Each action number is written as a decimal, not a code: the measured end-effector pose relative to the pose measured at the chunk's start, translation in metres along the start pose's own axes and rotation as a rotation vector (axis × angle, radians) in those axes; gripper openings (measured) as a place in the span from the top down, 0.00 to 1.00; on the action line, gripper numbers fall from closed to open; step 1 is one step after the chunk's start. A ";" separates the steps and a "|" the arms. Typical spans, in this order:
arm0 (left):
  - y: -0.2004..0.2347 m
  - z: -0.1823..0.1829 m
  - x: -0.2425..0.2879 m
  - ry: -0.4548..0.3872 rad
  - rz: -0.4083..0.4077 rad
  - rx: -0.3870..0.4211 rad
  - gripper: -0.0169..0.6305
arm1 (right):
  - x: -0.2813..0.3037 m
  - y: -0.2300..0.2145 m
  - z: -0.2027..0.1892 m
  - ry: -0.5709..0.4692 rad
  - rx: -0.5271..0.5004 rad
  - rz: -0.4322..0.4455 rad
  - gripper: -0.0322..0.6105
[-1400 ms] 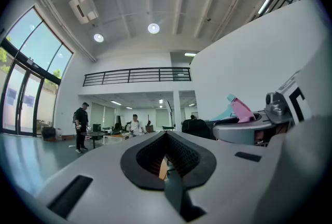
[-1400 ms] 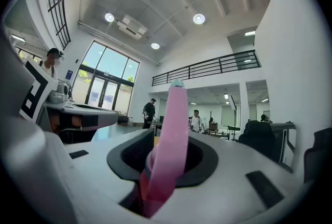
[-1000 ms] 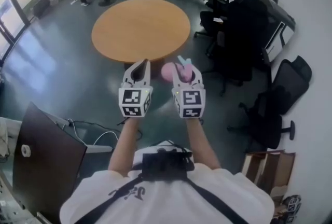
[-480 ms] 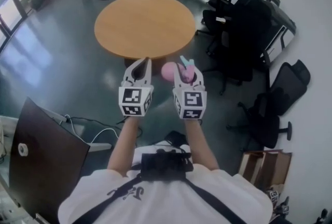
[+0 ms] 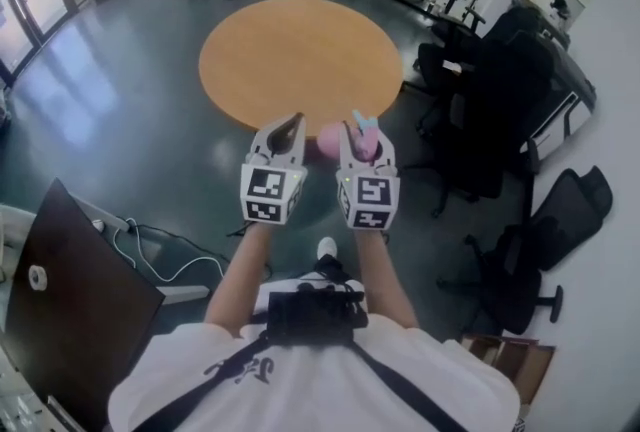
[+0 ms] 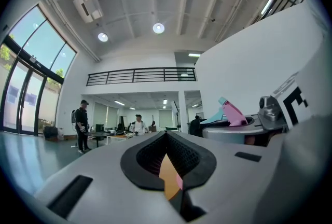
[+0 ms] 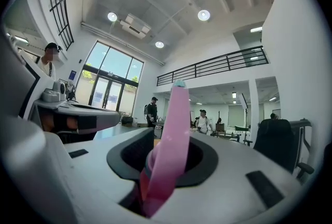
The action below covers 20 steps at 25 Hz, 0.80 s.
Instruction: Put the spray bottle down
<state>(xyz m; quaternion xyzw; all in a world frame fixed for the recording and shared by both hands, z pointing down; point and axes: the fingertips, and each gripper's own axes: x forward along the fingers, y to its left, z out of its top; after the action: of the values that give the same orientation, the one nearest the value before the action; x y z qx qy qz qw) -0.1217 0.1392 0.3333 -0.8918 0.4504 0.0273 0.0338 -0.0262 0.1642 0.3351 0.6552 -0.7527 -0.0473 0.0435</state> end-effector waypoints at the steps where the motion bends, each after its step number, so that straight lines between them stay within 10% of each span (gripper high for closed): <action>1: 0.005 0.000 0.013 0.001 0.008 0.004 0.95 | 0.014 -0.007 -0.001 0.001 0.004 0.005 0.74; 20: 0.009 -0.010 0.192 0.010 0.110 0.013 0.95 | 0.153 -0.135 -0.010 -0.014 0.069 0.051 0.75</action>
<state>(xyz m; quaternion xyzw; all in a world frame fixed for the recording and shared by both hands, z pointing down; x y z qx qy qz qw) -0.0152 -0.0210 0.3276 -0.8656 0.4989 0.0219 0.0359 0.0864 -0.0061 0.3280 0.6366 -0.7706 -0.0248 0.0169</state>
